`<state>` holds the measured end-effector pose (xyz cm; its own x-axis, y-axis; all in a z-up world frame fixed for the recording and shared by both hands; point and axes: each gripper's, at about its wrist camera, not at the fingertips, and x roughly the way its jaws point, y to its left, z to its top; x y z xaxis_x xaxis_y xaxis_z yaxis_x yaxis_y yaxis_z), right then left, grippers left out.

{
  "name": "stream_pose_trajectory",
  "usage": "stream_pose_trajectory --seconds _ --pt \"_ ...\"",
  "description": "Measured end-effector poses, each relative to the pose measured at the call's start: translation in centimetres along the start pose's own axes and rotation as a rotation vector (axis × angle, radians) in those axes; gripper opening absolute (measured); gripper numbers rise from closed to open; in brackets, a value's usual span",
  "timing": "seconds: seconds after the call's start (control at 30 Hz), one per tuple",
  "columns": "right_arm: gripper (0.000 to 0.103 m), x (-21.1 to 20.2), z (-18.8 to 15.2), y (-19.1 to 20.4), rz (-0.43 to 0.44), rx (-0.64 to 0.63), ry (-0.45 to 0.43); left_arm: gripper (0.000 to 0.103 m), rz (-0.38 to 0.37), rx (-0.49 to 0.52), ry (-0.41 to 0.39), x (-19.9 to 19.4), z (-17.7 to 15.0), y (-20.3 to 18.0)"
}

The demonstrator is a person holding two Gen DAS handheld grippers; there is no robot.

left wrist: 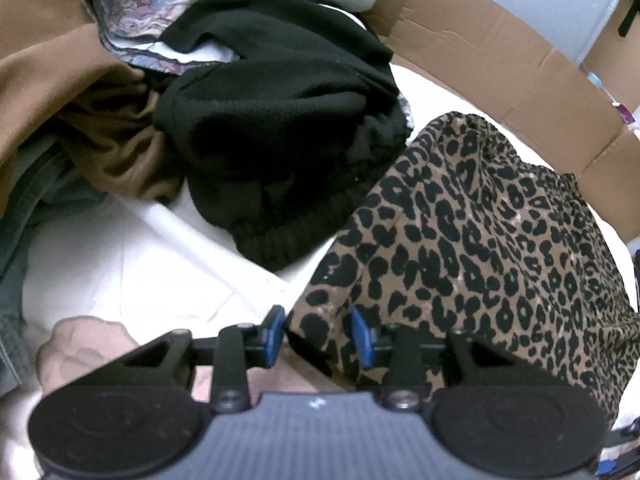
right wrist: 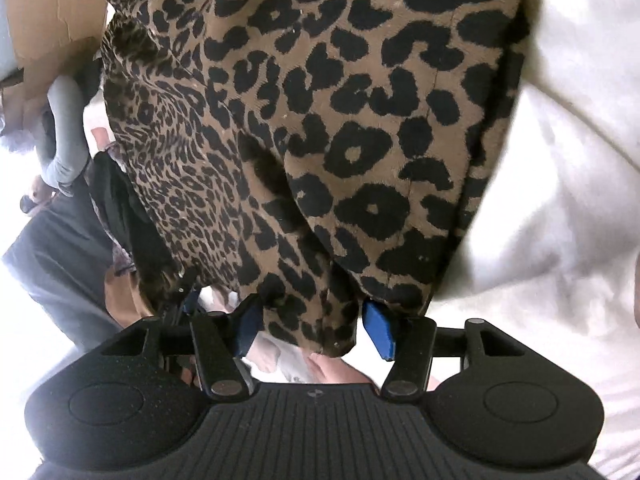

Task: Fold clothes
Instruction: 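Grasp the leopard-print skirt with both tools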

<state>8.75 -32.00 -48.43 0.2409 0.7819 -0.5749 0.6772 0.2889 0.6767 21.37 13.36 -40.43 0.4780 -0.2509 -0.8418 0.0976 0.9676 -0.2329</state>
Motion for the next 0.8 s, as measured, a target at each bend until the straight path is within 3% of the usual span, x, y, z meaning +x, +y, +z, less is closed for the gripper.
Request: stream_pose_trajectory --seconds 0.03,0.07,0.13,0.2,0.67,0.8 --pt "0.041 0.1 0.0 0.1 -0.018 -0.010 -0.001 0.037 -0.004 -0.007 0.002 0.1 0.0 0.1" --pt "0.025 0.2 0.0 0.1 -0.035 -0.020 -0.002 0.027 -0.012 -0.019 0.002 0.2 0.1 0.2" --pt "0.008 0.3 0.1 0.2 -0.058 -0.038 0.005 0.012 -0.028 -0.036 0.005 0.2 0.2 0.5" --pt "0.003 0.1 0.2 0.6 -0.079 -0.079 0.007 0.006 -0.005 -0.019 -0.019 -0.5 0.4 0.5" --pt "0.002 0.2 0.1 1.9 -0.180 -0.305 0.050 0.004 -0.031 -0.092 -0.043 -3.1 1.8 1.5" --pt "0.002 0.9 0.5 1.2 -0.204 -0.319 0.051 0.004 -0.003 -0.078 0.000 -1.8 1.5 1.7"
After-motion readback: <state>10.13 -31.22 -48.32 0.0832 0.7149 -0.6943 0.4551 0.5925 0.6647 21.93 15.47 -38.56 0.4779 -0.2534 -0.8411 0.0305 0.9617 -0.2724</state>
